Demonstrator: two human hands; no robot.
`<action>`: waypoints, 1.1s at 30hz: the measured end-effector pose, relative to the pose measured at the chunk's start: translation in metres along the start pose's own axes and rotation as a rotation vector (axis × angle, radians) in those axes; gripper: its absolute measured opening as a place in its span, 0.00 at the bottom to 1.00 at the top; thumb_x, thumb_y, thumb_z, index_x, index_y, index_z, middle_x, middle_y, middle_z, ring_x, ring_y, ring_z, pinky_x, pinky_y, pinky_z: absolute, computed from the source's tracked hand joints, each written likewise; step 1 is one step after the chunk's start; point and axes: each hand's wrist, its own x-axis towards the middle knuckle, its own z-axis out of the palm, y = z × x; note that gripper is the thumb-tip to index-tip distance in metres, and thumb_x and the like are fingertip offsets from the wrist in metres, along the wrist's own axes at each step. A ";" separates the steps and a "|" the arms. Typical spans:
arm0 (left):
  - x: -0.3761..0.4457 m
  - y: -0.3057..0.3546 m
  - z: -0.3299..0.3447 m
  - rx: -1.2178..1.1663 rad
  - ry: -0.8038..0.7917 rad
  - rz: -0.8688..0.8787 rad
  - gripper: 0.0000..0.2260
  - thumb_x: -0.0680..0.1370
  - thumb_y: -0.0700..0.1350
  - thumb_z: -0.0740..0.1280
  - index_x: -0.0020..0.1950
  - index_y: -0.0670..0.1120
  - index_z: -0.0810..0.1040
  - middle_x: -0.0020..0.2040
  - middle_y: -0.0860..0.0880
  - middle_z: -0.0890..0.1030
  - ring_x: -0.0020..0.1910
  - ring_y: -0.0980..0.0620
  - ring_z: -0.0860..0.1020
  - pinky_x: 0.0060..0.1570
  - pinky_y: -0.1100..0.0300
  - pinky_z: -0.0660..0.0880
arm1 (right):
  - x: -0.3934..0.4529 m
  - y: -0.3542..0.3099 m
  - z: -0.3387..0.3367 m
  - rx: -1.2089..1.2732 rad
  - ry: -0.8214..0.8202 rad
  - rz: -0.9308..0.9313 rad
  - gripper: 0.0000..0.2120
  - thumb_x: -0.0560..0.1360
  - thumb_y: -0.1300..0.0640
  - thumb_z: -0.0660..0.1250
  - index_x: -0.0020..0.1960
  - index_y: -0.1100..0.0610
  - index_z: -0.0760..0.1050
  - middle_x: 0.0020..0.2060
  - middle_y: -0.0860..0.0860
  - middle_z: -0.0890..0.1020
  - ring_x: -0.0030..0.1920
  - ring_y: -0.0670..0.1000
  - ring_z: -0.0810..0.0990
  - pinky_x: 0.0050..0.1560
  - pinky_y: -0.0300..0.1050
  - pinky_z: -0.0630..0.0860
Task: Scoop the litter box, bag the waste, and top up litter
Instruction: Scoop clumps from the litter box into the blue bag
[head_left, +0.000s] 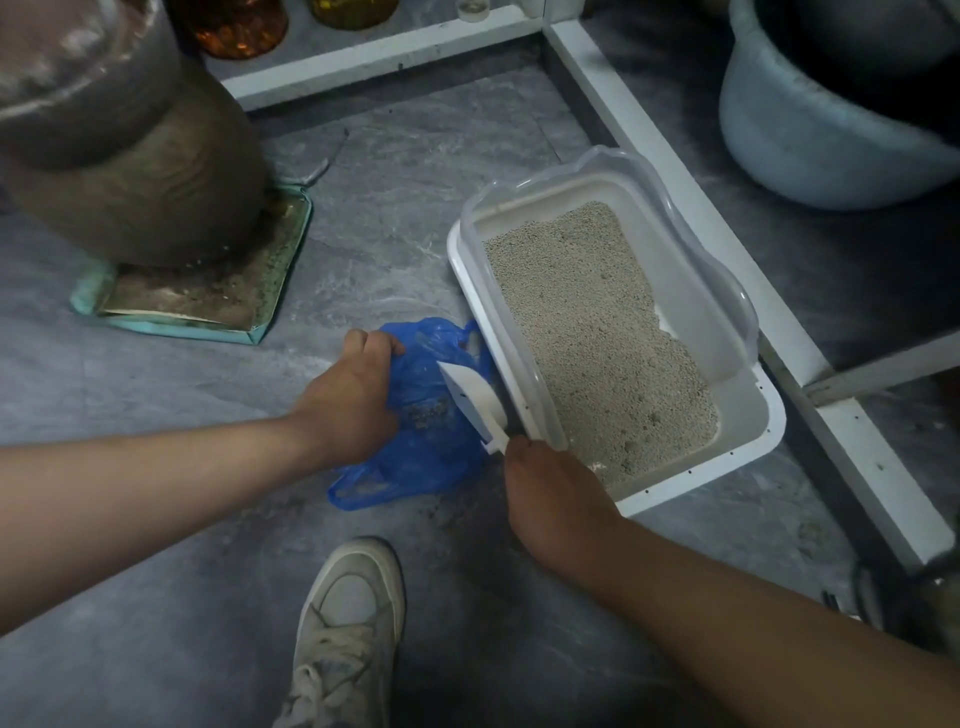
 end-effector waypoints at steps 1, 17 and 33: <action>0.000 0.001 0.000 -0.002 -0.002 -0.001 0.27 0.71 0.37 0.69 0.67 0.49 0.65 0.60 0.50 0.64 0.47 0.47 0.76 0.44 0.54 0.72 | -0.001 0.001 0.000 0.004 0.000 -0.001 0.11 0.82 0.61 0.58 0.64 0.59 0.72 0.57 0.55 0.81 0.56 0.57 0.83 0.56 0.49 0.80; 0.008 0.023 0.002 -0.038 -0.051 -0.054 0.24 0.74 0.47 0.70 0.67 0.51 0.66 0.58 0.54 0.62 0.50 0.47 0.76 0.52 0.50 0.75 | 0.008 0.054 -0.101 0.471 0.296 0.221 0.13 0.80 0.51 0.60 0.39 0.55 0.70 0.34 0.53 0.78 0.33 0.55 0.79 0.32 0.50 0.77; 0.026 0.056 0.012 -0.022 -0.046 -0.075 0.30 0.72 0.72 0.62 0.62 0.50 0.71 0.62 0.50 0.68 0.57 0.46 0.76 0.62 0.46 0.73 | -0.008 0.164 -0.104 -0.095 0.112 0.591 0.12 0.81 0.55 0.59 0.57 0.59 0.76 0.51 0.61 0.81 0.47 0.61 0.81 0.42 0.46 0.72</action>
